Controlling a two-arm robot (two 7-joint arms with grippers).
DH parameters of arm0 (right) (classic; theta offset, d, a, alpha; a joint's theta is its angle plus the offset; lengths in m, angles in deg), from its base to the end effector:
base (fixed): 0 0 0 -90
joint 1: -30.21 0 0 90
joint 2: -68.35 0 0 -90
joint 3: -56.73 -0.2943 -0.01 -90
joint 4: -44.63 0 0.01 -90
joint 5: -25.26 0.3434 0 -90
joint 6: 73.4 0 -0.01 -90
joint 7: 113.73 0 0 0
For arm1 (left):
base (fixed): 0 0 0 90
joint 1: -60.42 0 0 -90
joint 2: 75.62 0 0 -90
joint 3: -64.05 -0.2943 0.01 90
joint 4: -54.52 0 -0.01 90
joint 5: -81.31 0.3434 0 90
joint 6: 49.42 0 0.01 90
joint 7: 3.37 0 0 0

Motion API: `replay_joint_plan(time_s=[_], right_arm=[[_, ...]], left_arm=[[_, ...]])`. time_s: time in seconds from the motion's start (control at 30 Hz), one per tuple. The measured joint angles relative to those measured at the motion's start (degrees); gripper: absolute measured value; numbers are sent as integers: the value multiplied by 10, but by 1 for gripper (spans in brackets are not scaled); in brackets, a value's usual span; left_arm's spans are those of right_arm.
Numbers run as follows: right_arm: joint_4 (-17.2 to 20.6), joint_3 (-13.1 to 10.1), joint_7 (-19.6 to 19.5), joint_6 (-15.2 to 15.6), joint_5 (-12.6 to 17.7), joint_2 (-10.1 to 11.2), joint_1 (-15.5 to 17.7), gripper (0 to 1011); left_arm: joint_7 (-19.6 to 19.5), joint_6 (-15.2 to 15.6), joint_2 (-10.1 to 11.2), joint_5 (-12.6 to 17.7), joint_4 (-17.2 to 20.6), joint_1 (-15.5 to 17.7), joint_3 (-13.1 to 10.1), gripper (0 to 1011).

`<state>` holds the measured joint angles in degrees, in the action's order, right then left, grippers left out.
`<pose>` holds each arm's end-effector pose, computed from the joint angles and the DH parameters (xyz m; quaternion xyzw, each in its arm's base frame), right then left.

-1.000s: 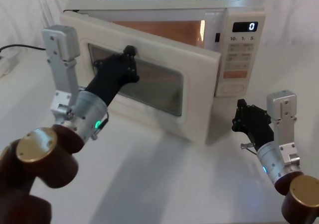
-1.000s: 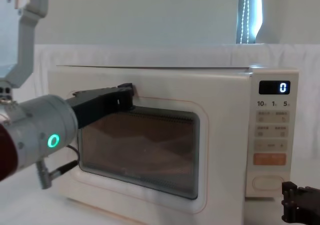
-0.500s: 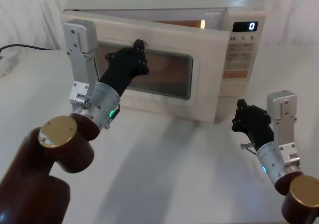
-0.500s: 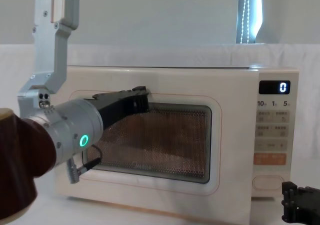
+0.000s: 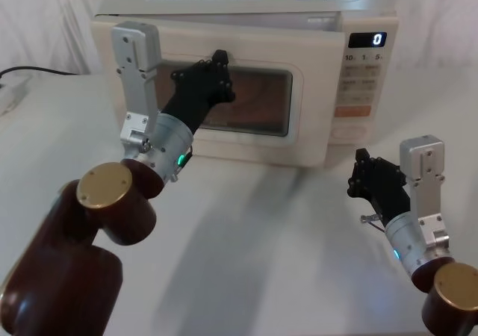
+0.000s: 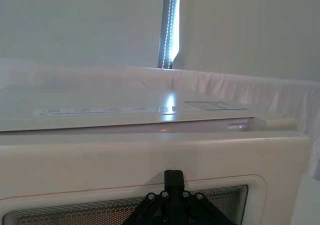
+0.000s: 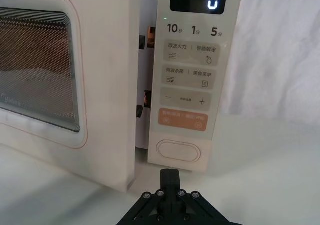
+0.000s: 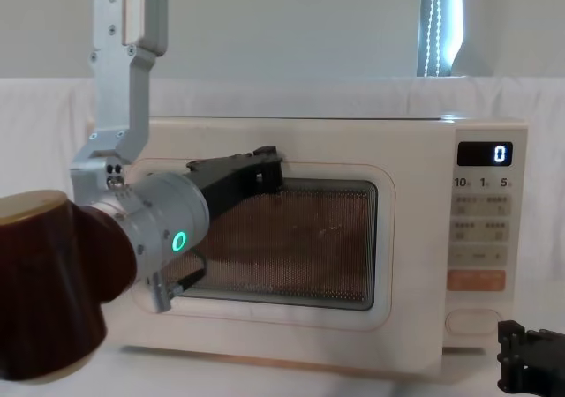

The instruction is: Press the button to open the microwave door with one hand; close the microwave door with the other hand.

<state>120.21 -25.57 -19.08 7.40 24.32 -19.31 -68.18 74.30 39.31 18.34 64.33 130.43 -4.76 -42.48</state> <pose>0.4004 0.0309 -0.3372 -0.0086 -0.0442 -0.6277 0.7772 0.4710 -0.0725 -0.2182 -0.1024 -0.0192 0.5128 0.8521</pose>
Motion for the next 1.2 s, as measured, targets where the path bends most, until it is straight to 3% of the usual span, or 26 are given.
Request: replay_joint_plan(time_s=[1.2], right_arm=[[0, 0, 0, 0, 0, 0, 0, 0]], left_arm=[[2, -27, -36, 21, -98, 65, 7, 0]])
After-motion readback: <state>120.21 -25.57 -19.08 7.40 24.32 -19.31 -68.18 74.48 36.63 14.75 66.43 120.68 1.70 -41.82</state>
